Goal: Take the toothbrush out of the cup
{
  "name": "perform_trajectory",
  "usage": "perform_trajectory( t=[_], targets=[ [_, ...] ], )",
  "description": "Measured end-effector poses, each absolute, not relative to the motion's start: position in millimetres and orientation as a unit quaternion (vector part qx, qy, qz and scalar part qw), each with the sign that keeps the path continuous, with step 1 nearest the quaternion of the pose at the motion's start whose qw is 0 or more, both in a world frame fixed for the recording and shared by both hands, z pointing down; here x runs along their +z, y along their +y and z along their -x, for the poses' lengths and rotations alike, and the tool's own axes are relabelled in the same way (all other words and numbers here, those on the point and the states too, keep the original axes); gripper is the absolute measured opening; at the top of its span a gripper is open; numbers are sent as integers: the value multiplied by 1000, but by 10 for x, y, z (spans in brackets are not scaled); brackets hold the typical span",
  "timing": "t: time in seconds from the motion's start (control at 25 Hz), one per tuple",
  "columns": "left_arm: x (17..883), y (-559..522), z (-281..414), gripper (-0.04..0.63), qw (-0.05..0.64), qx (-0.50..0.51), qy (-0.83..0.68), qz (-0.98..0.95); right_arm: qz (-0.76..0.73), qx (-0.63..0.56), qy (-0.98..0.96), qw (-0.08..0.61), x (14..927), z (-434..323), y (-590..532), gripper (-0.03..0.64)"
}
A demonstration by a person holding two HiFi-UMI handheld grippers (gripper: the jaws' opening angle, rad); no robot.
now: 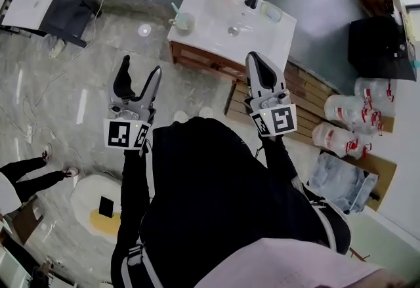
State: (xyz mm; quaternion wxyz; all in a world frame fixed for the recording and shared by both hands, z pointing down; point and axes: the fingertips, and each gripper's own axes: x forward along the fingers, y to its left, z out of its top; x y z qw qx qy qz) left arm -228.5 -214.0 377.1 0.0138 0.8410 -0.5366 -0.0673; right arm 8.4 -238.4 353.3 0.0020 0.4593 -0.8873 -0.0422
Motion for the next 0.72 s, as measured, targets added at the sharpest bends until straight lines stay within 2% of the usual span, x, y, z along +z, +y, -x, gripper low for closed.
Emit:
perform_trajectory(
  t=[0.72],
  targets=[
    [3924,-2730,2007,311,23,-49,-562,-826,-415,-47,-908,9,3595,-265,-3076,0]
  ],
)
